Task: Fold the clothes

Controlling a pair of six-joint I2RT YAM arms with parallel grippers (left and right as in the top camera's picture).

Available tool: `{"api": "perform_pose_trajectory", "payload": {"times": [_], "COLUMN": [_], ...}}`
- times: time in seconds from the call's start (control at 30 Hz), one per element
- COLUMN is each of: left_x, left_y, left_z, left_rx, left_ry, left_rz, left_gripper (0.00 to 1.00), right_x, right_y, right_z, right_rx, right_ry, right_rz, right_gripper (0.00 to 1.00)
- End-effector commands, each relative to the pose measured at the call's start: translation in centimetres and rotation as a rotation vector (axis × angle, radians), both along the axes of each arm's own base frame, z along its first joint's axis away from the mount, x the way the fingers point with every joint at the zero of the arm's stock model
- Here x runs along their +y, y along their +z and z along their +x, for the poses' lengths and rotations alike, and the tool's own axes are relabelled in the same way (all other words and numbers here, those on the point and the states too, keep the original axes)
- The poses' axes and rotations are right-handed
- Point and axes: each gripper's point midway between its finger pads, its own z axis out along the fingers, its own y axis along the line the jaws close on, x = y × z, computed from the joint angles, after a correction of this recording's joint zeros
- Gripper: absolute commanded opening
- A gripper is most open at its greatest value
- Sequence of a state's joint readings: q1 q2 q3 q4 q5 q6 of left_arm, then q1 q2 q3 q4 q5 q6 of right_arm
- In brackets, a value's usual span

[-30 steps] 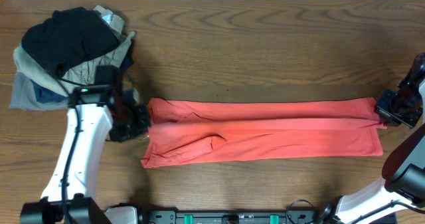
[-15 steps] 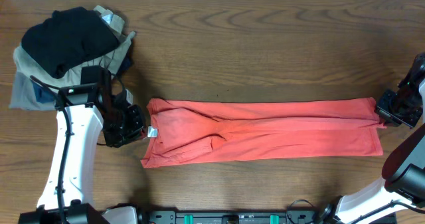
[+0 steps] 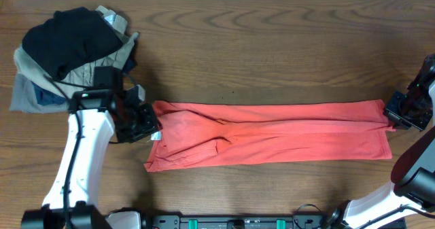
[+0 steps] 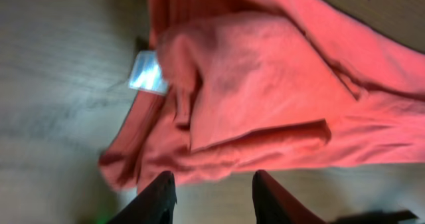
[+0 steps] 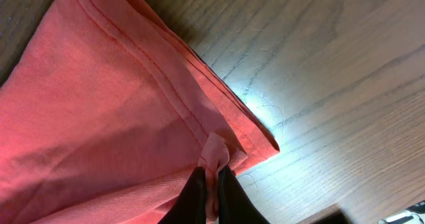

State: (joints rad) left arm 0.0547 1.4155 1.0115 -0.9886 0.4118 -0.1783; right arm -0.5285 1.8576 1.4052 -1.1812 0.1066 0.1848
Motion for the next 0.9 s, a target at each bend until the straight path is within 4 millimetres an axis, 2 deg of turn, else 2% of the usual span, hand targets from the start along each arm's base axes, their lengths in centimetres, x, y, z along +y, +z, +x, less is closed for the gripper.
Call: {"api": "perform_pose_trajectory", "payload": {"times": [0.0, 0.33, 0.43, 0.53, 0.7, 0.77, 0.83, 0.87], "left_x": [-0.7, -1.3, -1.3, -1.6, -2.7, -3.3, -3.6, -3.6], "left_y": [-1.9, -6.4, -6.8, -6.9, -7.0, -7.0, -7.1, -7.2], "left_z": [-0.3, -0.4, -0.4, -0.5, -0.3, -0.2, 0.1, 0.1], "left_rx": [0.038, 0.159, 0.174, 0.175, 0.156, 0.140, 0.124, 0.119], "left_ry": [-0.045, -0.088, -0.088, -0.099, -0.144, -0.167, -0.185, -0.191], "left_rz": [0.007, 0.044, 0.043, 0.043, 0.048, 0.051, 0.064, 0.077], "left_gripper": [0.40, 0.40, 0.40, 0.35, 0.34, 0.30, 0.22, 0.14], "right_x": [-0.6, -0.6, -0.6, -0.6, -0.6, -0.6, -0.6, -0.6], "right_y": [0.3, 0.3, 0.3, 0.3, 0.3, 0.3, 0.3, 0.3], "right_z": [-0.3, -0.3, -0.3, -0.3, -0.3, -0.3, -0.3, -0.3], "right_rx": [0.005, 0.004, 0.004, 0.004, 0.004, 0.004, 0.005, 0.005], "right_ry": [0.004, 0.004, 0.004, 0.004, 0.004, 0.004, 0.004, 0.004], "right_rz": [-0.024, -0.025, -0.025, -0.025, -0.025, -0.025, -0.024, -0.024], "right_gripper": [0.07, 0.07, 0.07, 0.07, 0.08, 0.08, 0.08, 0.08]}}
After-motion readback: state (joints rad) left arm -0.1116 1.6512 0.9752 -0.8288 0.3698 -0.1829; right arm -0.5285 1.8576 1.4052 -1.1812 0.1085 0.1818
